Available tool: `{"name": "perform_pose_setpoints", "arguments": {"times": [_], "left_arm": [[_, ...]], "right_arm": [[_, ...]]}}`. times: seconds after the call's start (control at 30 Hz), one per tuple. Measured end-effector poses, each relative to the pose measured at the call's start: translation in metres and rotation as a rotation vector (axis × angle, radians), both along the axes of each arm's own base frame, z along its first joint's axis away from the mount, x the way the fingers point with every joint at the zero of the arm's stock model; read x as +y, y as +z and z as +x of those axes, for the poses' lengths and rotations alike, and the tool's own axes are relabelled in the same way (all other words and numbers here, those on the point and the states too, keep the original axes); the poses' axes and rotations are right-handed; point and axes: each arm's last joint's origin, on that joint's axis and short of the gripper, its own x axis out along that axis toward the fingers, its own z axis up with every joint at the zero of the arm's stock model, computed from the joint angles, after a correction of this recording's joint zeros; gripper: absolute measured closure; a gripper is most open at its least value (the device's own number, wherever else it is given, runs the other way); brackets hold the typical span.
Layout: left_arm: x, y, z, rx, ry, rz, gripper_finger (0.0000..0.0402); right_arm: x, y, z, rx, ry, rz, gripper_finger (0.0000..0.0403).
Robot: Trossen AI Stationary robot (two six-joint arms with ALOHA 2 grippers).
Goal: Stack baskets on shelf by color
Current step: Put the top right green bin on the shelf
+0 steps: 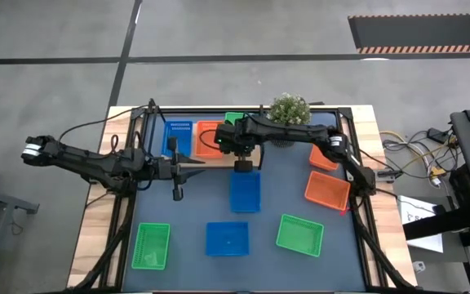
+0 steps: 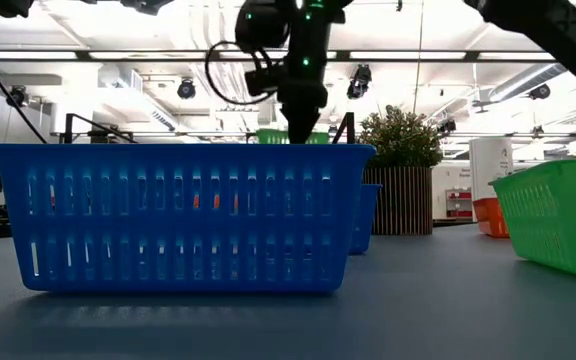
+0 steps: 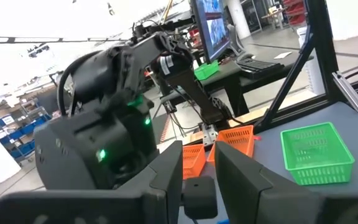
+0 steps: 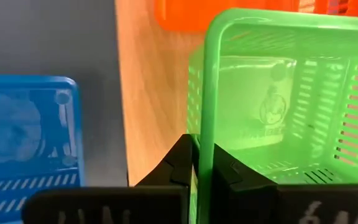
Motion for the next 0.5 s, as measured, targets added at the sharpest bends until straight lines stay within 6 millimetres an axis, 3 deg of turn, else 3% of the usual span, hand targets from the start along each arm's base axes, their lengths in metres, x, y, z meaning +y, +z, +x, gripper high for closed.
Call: {"name": "perform_pose_setpoints", "arguments": {"times": [0.5], "left_arm": [[0.0, 0.0, 0.0, 0.001, 0.001, 0.002, 0.0324]], "right_arm": [[-0.003, -0.027, -0.003, 0.048, -0.03, 0.024, 0.0394]]}}
